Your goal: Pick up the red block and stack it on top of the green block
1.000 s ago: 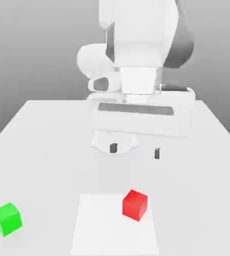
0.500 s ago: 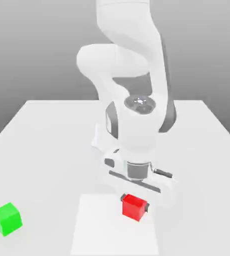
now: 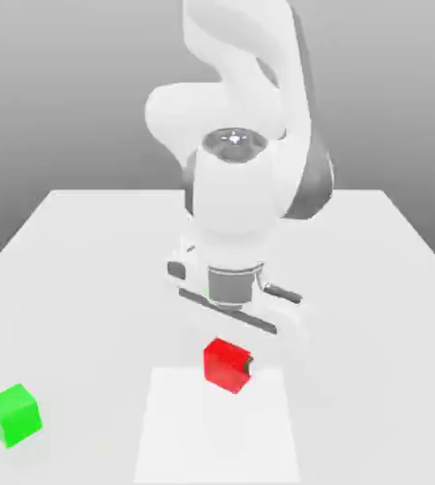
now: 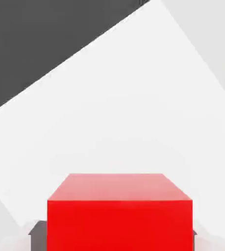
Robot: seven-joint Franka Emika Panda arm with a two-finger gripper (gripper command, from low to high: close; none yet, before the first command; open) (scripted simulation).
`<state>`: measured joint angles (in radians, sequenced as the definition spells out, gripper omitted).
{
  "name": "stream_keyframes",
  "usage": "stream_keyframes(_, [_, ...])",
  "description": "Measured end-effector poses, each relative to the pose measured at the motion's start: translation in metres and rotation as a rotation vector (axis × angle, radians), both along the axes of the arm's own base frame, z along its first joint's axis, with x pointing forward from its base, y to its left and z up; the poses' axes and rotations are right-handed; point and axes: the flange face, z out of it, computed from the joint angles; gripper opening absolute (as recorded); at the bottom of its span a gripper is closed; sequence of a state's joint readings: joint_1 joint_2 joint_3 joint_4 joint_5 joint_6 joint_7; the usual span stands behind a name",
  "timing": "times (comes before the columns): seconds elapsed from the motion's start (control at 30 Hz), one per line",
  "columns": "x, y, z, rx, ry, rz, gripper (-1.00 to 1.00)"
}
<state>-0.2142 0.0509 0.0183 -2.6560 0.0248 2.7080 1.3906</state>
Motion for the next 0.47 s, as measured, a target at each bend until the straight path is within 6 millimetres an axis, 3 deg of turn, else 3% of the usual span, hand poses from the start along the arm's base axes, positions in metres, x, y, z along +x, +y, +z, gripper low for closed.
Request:
stream_keyframes(0.1, [0.005, -0.088, 0.010, -0.001, 0.000, -0.147, -1.00])
stream_keyframes(0.2, [-0.005, -0.169, 0.017, -0.007, 0.002, -0.270, -1.00])
stream_keyframes(0.27, [-0.008, -0.187, 0.001, -0.009, 0.003, -0.297, -1.00])
stream_keyframes(0.33, [-0.009, -0.192, -0.025, -0.010, 0.004, -0.303, -1.00])
stream_keyframes(0.37, [-0.010, -0.193, -0.036, -0.010, 0.004, -0.304, 1.00])
stream_keyframes(0.47, [-0.010, -0.193, -0.036, -0.010, 0.004, -0.304, 1.00])
